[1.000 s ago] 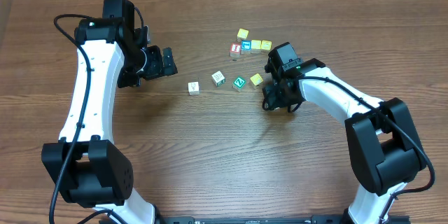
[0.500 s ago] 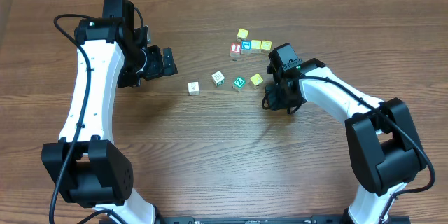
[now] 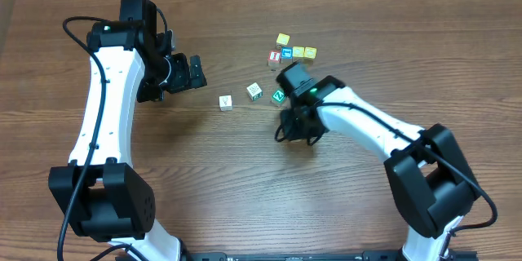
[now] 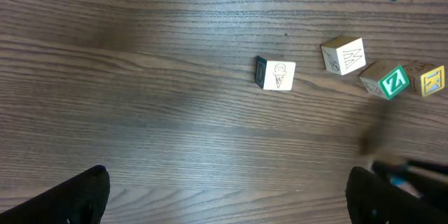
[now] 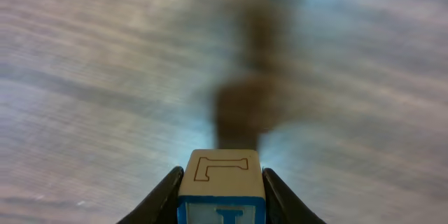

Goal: Flip 5 blocks

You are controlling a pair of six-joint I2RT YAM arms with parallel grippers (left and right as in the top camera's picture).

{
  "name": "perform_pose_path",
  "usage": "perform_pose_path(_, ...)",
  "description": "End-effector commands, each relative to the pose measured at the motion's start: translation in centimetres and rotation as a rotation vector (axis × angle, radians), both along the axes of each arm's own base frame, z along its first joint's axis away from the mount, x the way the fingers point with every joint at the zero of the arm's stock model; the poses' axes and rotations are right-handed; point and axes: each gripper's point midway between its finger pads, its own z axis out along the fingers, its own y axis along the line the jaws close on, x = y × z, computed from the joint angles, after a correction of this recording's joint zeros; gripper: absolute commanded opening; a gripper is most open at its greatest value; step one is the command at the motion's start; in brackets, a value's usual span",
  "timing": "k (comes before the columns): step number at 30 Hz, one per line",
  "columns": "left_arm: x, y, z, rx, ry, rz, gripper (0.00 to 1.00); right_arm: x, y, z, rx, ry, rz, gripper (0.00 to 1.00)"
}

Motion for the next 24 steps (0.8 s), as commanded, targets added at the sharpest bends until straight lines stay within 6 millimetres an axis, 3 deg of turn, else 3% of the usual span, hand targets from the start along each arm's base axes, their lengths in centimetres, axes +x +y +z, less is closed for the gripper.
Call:
perform_pose_path(1,0.6,0.2,0.1,0.009,-0.009,0.011,1.00,-1.0,1.0,0.5,-0.004,0.036,-0.149,0.32)
perform_pose_path(5,0.6,0.2,0.1,0.009,-0.009,0.011,1.00,-1.7,1.9,0.4,-0.021,0.021,-0.189,0.32)
perform_pose_path(14,0.6,0.2,0.1,0.009,-0.009,0.011,1.00,0.0,2.0,0.7,-0.140,-0.202,-0.197,0.32)
perform_pose_path(24,0.6,0.2,0.1,0.009,-0.009,0.011,1.00,0.2,2.2,0.2,-0.132,-0.222,-0.164,0.33)
